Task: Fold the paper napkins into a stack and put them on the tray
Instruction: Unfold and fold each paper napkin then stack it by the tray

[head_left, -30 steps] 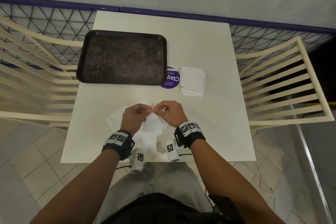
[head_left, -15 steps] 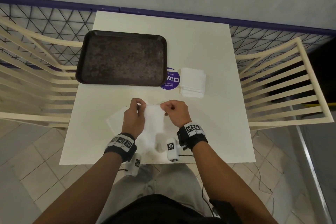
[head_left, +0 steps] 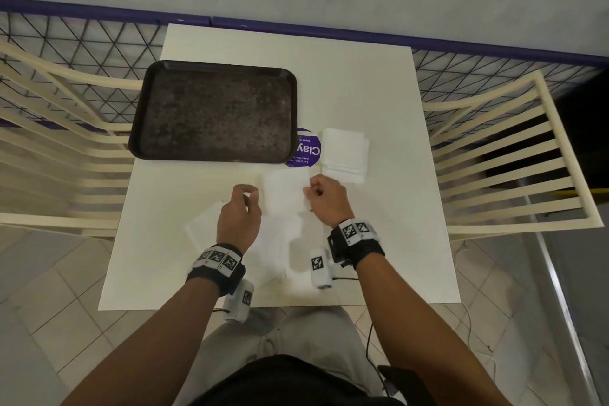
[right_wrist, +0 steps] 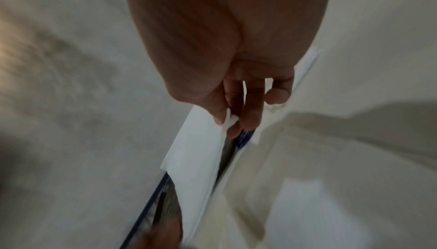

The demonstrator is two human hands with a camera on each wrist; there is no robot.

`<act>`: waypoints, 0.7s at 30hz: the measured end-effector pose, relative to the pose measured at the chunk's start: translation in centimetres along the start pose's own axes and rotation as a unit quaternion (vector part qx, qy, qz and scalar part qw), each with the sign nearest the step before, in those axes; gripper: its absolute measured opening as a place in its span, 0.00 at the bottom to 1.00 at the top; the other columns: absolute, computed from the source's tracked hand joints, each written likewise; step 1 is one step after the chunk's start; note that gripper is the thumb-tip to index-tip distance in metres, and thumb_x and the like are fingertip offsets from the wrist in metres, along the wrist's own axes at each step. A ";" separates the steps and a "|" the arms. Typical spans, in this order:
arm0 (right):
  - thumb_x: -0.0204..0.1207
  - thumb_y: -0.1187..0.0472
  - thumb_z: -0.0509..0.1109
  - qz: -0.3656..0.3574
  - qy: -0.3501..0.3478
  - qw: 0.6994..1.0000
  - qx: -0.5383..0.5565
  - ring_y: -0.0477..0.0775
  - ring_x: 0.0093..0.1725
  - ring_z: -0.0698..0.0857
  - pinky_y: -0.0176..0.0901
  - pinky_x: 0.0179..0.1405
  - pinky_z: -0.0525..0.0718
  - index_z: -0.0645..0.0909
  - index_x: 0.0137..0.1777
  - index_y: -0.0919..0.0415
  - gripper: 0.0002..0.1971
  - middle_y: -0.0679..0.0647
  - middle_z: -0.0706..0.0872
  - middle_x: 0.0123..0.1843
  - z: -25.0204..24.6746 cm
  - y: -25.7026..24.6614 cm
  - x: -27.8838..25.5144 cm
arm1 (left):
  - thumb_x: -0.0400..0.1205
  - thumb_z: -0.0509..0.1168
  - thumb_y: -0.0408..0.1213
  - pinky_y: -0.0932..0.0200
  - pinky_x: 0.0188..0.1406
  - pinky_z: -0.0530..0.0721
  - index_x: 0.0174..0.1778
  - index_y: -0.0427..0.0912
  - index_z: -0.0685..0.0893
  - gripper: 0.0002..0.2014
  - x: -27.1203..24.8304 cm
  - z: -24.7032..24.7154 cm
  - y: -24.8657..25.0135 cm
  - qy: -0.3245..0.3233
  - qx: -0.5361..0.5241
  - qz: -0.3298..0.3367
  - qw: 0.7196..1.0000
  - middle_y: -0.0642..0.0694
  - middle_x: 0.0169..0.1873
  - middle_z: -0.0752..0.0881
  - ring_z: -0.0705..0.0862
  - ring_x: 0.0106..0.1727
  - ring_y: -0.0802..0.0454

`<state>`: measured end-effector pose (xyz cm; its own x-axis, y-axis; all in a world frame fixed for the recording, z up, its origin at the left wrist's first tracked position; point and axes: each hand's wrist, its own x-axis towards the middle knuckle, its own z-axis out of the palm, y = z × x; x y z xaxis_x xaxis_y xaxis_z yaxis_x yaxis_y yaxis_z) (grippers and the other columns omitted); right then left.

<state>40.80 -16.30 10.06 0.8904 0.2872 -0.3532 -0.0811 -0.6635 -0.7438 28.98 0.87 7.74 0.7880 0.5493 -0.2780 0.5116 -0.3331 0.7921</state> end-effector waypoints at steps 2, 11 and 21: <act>0.80 0.60 0.73 0.008 0.037 0.999 0.003 0.60 0.48 0.89 0.62 0.54 0.89 0.86 0.52 0.62 0.05 0.56 0.91 0.46 -2.1 0.2 1.8 | 0.91 0.57 0.48 0.39 0.48 0.91 0.54 0.58 0.80 0.06 0.0 0.0 -0.6 -0.043 0.034 -0.014 0.998 0.53 0.40 0.90 0.89 0.38 0.46; 0.83 0.59 0.71 0.076 0.153 0.983 -0.065 0.61 0.60 0.88 0.37 0.58 0.76 0.86 0.63 0.63 0.12 0.60 0.91 0.59 -9.7 1.8 9.4 | 0.88 0.62 0.44 0.43 0.53 0.90 0.54 0.53 0.84 0.06 -0.2 -0.1 -2.4 -0.115 0.097 -0.073 0.986 0.52 0.40 0.92 0.90 0.44 0.47; 0.80 0.58 0.72 0.100 0.216 0.968 -0.079 0.62 0.66 0.79 0.54 0.64 0.77 0.78 0.66 0.56 0.16 0.58 0.81 0.63 -7.6 2.8 7.9 | 0.84 0.70 0.45 0.48 0.54 0.87 0.49 0.57 0.84 0.02 -0.1 0.0 -2.8 -0.127 0.119 -0.060 0.983 0.57 0.41 0.88 0.88 0.48 0.49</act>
<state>51.06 -21.14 9.49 0.9707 -0.1523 -0.1856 -0.2331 -0.7828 -0.5769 27.44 1.75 5.53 0.7616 0.3971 -0.5121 0.6480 -0.4633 0.6045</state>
